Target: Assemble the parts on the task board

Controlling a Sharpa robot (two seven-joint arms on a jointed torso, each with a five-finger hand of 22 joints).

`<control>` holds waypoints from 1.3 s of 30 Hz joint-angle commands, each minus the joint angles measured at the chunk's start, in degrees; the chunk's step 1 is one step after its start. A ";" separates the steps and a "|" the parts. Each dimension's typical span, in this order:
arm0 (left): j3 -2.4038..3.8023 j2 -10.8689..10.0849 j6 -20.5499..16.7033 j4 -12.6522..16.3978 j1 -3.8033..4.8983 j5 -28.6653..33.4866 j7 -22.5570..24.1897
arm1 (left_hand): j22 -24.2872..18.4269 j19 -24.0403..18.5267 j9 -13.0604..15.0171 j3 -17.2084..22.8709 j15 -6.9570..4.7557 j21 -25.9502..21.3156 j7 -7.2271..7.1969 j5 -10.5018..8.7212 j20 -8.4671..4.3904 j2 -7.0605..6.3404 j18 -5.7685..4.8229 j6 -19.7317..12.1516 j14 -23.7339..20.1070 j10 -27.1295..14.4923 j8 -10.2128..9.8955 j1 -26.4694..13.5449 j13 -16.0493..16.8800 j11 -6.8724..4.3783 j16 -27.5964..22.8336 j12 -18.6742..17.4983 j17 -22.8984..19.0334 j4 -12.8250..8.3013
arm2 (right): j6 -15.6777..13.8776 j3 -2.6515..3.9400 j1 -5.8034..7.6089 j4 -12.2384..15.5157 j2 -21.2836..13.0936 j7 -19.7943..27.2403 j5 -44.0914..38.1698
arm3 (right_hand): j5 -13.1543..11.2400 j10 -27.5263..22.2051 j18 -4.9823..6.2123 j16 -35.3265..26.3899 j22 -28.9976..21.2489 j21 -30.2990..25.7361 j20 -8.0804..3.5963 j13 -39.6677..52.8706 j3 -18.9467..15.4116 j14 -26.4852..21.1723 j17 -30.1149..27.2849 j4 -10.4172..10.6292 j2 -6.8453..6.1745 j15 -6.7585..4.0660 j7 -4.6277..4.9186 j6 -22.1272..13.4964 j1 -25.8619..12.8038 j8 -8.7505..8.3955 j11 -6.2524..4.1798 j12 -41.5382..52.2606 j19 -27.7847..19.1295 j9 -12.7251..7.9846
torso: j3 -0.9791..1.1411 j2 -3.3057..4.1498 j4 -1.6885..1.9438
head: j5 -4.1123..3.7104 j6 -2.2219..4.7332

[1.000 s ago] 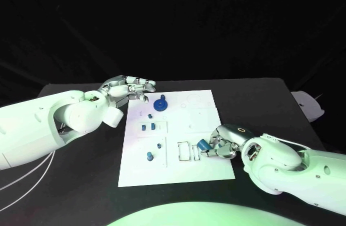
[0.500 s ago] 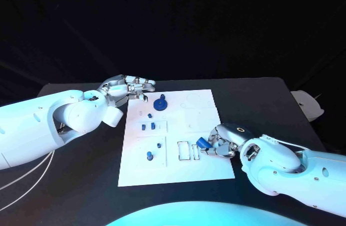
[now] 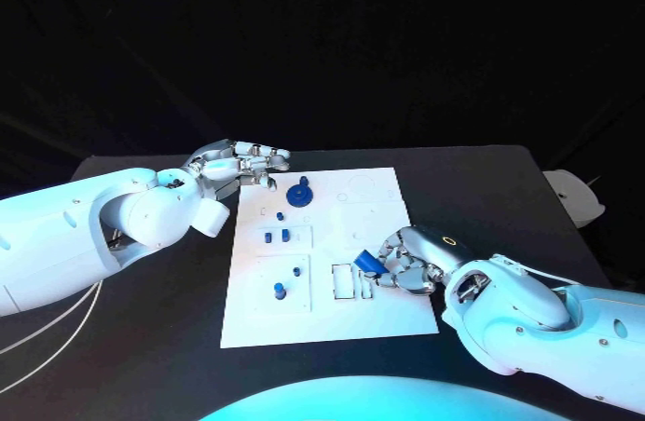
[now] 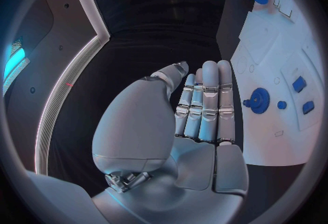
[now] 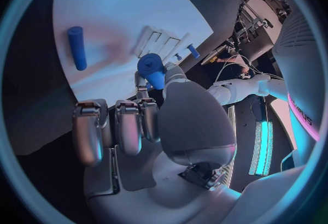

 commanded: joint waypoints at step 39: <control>0.02 -0.77 0.76 0.65 0.03 0.24 0.41 | -0.23 0.24 0.03 0.07 0.35 -0.41 0.14 -0.21 0.25 0.08 0.30 -0.79 -0.23 -0.71 -0.09 -0.14 -0.03 0.19 0.14 0.42 0.04 0.13 | 7.05 0.01 -0.22 -4.51 6.50 -1.08 8.31 | -2.79 2.93 -0.65 0.15 14.29 -0.42 -1.03 9.71 -3.99 5.33 10.92 0.42 1.92 -1.12 -2.60 4.60 -13.37 2.89 -1.18 -0.79 5.08 5.23 | 0.07 0.07 -0.03 | 0.22 -0.45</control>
